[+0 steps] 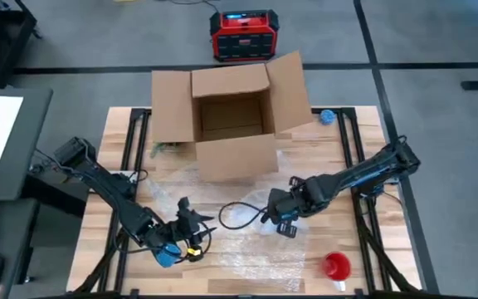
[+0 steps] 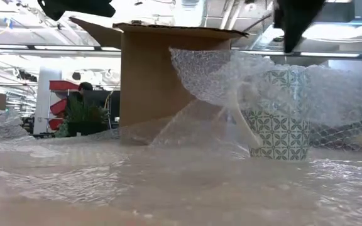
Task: Wrap mug
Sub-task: Wrap the green patterned mug into the bubble wrap
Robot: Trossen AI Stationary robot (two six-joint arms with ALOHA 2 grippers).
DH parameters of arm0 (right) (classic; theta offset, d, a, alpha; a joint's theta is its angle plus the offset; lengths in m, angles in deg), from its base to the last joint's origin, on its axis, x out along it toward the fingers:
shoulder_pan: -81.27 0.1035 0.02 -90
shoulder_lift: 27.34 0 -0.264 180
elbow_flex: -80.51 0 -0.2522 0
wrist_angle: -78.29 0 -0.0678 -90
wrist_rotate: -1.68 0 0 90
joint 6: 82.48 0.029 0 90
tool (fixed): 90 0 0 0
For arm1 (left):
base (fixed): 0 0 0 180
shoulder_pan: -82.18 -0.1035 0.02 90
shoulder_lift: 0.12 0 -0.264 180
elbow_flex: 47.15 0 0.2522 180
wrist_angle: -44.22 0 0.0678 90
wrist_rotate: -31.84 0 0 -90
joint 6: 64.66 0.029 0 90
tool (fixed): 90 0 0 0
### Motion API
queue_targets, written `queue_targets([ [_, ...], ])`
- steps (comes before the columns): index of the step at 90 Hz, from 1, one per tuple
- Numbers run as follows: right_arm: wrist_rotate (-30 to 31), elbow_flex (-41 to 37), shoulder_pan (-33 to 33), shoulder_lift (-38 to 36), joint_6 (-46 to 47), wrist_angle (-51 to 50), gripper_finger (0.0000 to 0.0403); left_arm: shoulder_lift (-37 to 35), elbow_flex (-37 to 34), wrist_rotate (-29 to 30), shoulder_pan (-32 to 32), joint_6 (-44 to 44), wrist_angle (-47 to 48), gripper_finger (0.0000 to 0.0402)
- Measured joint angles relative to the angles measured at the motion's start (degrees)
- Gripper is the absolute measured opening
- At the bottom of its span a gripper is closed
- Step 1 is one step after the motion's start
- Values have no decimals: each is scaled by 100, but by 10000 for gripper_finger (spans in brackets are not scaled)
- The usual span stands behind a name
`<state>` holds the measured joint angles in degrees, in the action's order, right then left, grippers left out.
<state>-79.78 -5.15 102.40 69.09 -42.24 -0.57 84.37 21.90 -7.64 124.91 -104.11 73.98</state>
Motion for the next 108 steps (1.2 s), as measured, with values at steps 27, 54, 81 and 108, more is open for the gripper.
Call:
queue_targets([
  [27,-240,-724,-291,375,-229,1133,0,415,0,-888,-414,-189,-45,123],
  [54,-584,-689,-486,1039,-811,1631,0,1142,13,-978,-1020,455,-173,123],
  [81,-479,-85,-369,737,-923,1115,0,1633,13,-1304,-1390,2306,-1754,123],
  [108,90,236,216,-47,-615,750,0,1670,17,-1754,-1574,3239,-2734,123],
])
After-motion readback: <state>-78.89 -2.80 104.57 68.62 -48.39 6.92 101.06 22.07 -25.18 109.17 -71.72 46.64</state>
